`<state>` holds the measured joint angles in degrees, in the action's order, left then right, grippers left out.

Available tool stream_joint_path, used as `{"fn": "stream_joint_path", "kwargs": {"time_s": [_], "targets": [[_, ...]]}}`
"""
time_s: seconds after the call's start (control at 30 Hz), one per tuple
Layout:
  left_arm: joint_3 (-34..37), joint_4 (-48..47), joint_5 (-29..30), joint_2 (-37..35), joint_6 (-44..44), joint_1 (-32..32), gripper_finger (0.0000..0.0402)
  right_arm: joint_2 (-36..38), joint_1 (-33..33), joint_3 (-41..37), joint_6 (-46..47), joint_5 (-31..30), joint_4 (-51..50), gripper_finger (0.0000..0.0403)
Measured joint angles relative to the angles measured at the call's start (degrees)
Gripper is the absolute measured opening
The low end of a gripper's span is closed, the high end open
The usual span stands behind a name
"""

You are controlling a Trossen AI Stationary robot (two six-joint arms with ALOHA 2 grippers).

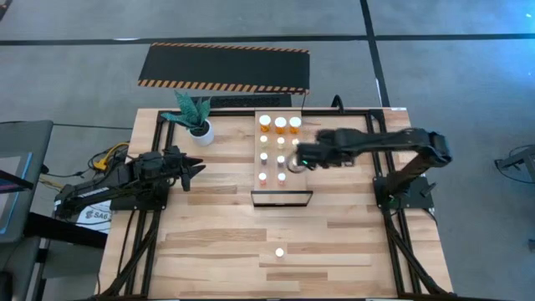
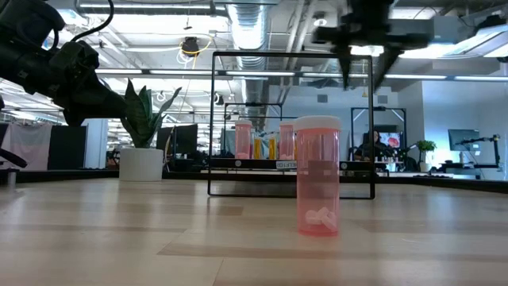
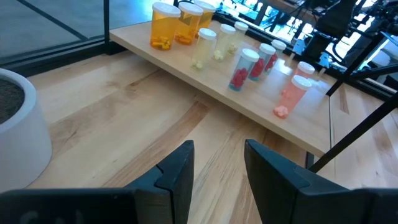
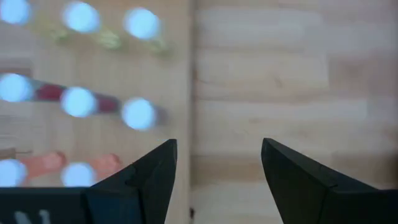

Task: Pick and place medicine bottles onto shelf by color
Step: Put the small pink pill bottle on the shelf aligned with the other small pink pill bottles

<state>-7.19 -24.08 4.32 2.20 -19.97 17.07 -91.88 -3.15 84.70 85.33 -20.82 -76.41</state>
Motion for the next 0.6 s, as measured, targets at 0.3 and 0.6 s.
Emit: {"fn": "stream_joint_path", "kwargs": {"time_s": [0.3, 0.6], "targets": [[0.0, 0.0, 0.0, 0.0, 0.0, 0.0, 0.0128, 16.2, 5.1, -21.7, 21.8, 8.8, 3.3, 0.0256], [0.0, 0.0, 0.0, 0.0, 0.0, 0.0, 0.0128, 20.4, 13.4, -30.2, 31.1, 20.0, 5.1, 0.0256]]}}
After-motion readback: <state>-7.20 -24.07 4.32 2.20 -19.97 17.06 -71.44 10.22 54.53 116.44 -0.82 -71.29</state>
